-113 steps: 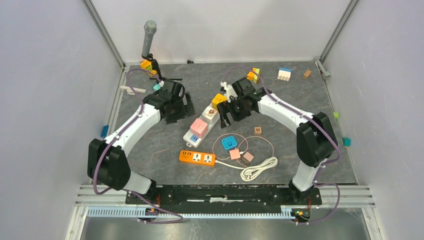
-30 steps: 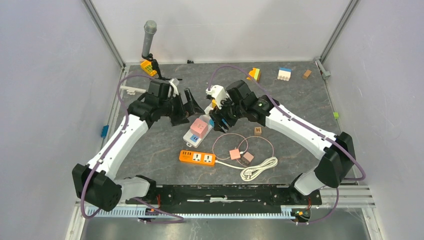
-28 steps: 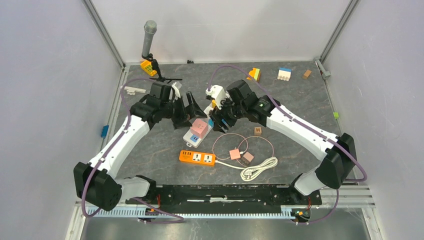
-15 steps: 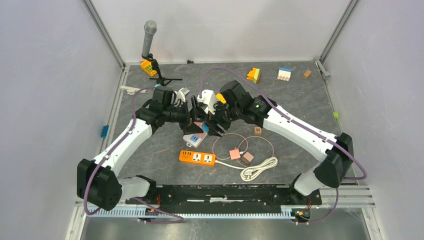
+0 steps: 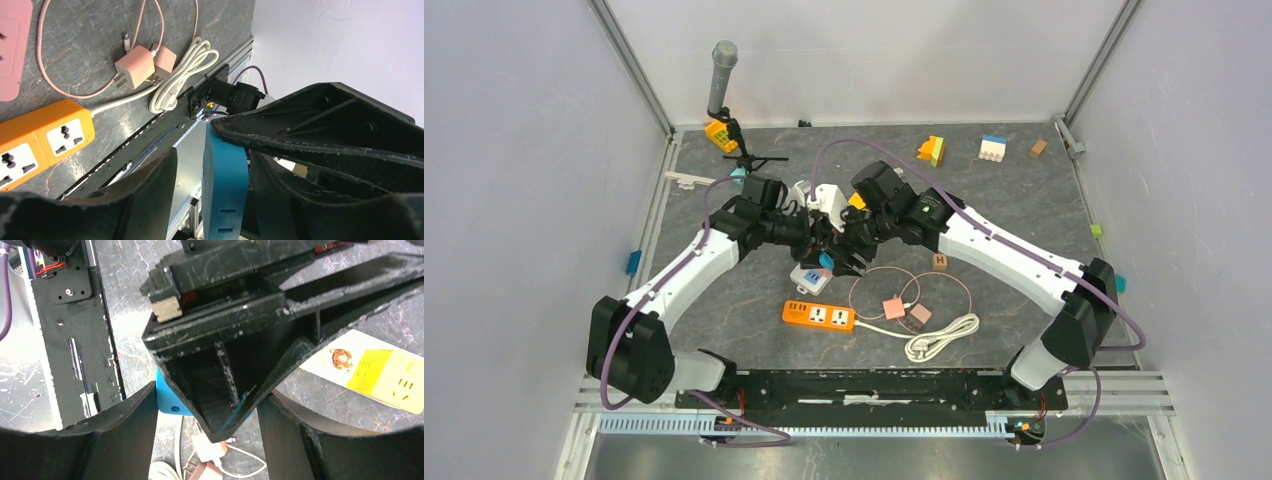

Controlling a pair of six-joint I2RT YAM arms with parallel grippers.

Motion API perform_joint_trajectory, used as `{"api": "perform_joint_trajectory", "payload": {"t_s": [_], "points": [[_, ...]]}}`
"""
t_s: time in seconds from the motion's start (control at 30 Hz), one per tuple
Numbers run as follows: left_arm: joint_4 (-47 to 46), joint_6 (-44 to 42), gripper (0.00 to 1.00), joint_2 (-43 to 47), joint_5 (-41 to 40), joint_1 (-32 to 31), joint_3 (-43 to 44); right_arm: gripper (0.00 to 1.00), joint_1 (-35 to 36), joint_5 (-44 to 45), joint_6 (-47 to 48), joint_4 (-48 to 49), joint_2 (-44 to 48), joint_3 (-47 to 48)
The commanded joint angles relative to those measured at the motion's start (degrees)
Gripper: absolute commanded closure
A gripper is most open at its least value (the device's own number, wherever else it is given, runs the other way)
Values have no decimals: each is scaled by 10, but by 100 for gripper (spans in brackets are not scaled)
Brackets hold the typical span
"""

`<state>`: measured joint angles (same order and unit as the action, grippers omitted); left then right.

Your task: Insert the plug

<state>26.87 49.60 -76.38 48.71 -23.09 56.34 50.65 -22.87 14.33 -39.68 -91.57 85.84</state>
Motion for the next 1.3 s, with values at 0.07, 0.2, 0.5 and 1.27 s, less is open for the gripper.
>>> {"api": "perform_joint_trajectory", "payload": {"t_s": [0.07,0.2,0.5,1.27], "points": [[-15,-7,44,-20,31,-16,39,53,4,-10,4,7,-5,34],[-15,-9,61,-27,36,-18,40,53,5,-5,4,7,-8,34],[8,-29,96,-35,46,-18,44,53,5,8,3,6,-14,36],[102,-113,61,-54,38,-18,88,53,5,11,12,-1,-16,36]]}}
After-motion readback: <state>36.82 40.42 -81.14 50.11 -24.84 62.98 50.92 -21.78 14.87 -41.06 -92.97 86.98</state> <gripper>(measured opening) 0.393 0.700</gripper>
